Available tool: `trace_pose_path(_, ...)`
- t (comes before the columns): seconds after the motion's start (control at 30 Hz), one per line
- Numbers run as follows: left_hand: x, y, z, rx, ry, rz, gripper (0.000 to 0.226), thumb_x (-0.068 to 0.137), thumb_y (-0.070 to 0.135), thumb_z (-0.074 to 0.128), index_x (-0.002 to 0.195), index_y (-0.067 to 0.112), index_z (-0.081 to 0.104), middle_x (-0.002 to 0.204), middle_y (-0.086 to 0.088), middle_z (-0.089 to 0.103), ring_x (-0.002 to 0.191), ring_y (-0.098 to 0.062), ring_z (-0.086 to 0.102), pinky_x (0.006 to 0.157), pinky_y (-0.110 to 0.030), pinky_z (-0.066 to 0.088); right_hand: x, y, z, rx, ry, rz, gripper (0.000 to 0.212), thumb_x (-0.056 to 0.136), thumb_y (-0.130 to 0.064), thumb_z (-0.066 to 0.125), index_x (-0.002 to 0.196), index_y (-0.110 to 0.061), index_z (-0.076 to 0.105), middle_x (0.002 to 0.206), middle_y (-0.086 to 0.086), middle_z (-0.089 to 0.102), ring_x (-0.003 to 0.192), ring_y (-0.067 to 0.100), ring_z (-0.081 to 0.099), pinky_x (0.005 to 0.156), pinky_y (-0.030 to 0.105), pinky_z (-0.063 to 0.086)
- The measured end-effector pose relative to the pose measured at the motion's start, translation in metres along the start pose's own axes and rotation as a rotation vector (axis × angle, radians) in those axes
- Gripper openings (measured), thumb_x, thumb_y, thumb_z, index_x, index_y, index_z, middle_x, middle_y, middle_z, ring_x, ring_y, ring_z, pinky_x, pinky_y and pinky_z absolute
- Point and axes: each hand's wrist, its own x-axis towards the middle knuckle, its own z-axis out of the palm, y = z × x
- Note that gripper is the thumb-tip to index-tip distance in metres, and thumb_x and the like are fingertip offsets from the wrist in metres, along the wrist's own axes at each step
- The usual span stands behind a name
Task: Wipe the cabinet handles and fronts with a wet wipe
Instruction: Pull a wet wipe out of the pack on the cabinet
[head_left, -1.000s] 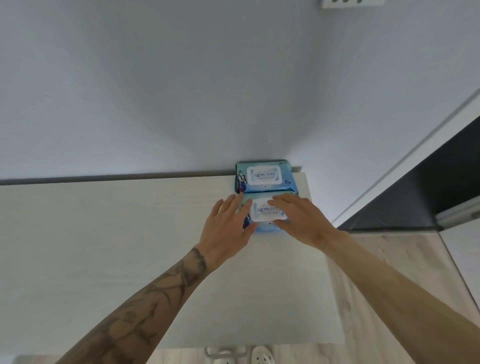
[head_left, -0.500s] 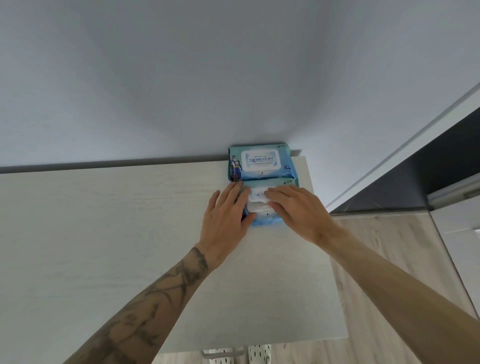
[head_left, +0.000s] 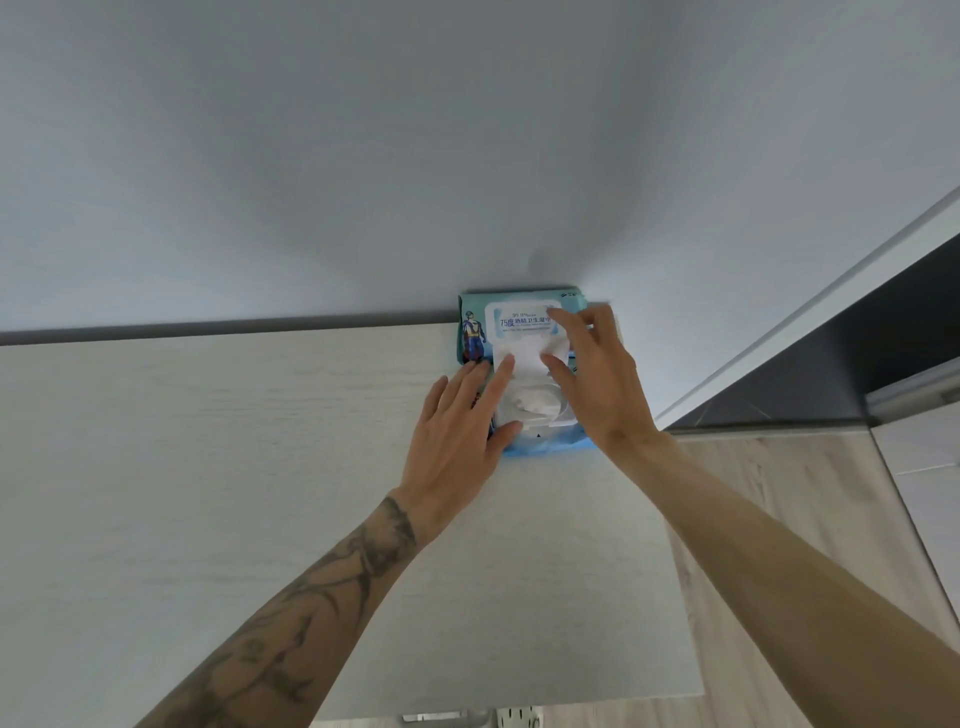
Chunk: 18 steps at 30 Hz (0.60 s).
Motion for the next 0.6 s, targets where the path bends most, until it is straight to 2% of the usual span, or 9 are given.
trace_pose_path(0.07, 0.002, 0.000, 0.001, 0.021, -0.004, 0.012, 0.081, 0.110, 0.055, 0.048, 0.172, 0.028, 0.004, 0.176, -0.001, 0.020, 0.164, -0.021, 0.014, 0.136, -0.040, 0.010, -0.009, 0.001, 0.000, 0.010, -0.021, -0.030, 0.043, 0.099, -0.017, 0.074, 0.139, -0.016, 0.057, 0.136, 0.006, 0.048, 0.111, 0.024, 0.063, 0.089, 0.037, 0.061)
trace_pose_path(0.2, 0.003, -0.001, 0.004, 0.040, -0.012, 0.000, 0.085, 0.109, 0.056, 0.052, 0.173, 0.027, 0.004, 0.175, -0.001, 0.021, 0.162, -0.022, 0.016, 0.135, -0.042, 0.013, -0.022, 0.009, -0.006, -0.073, -0.015, -0.080, 0.045, 0.095, -0.025, 0.079, 0.135, -0.011, 0.064, 0.142, 0.016, 0.051, 0.128, 0.035, 0.057, 0.103, 0.045, 0.055)
trace_pose_path(0.33, 0.004, -0.001, 0.006, 0.053, -0.032, -0.011, 0.083, 0.109, 0.056, 0.049, 0.172, 0.027, 0.003, 0.175, -0.002, 0.019, 0.163, -0.023, 0.014, 0.135, -0.044, 0.013, -0.034, 0.015, -0.001, -0.094, -0.135, -0.115, 0.037, 0.090, -0.029, 0.084, 0.121, -0.011, 0.073, 0.135, 0.014, 0.056, 0.127, 0.033, 0.057, 0.104, 0.045, 0.052)
trace_pose_path(0.4, 0.004, -0.002, 0.006, 0.070, -0.040, -0.015, 0.083, 0.110, 0.056, 0.047, 0.172, 0.028, 0.001, 0.175, -0.002, 0.018, 0.163, -0.022, 0.012, 0.134, -0.044, 0.013, -0.038, 0.016, 0.005, -0.070, -0.179, -0.092, 0.036, 0.092, -0.030, 0.082, 0.122, -0.012, 0.074, 0.135, 0.012, 0.057, 0.130, 0.033, 0.054, 0.105, 0.043, 0.049)
trace_pose_path(0.6, 0.005, -0.001, 0.008, 0.082, -0.063, -0.035, 0.084, 0.109, 0.057, 0.048, 0.172, 0.028, 0.001, 0.175, 0.000, 0.016, 0.163, -0.021, 0.011, 0.134, -0.044, 0.013, -0.039, 0.017, 0.014, -0.037, -0.111, -0.077, 0.021, 0.092, -0.019, 0.082, 0.112, -0.013, 0.078, 0.119, 0.008, 0.066, 0.119, 0.032, 0.058, 0.097, 0.042, 0.049)
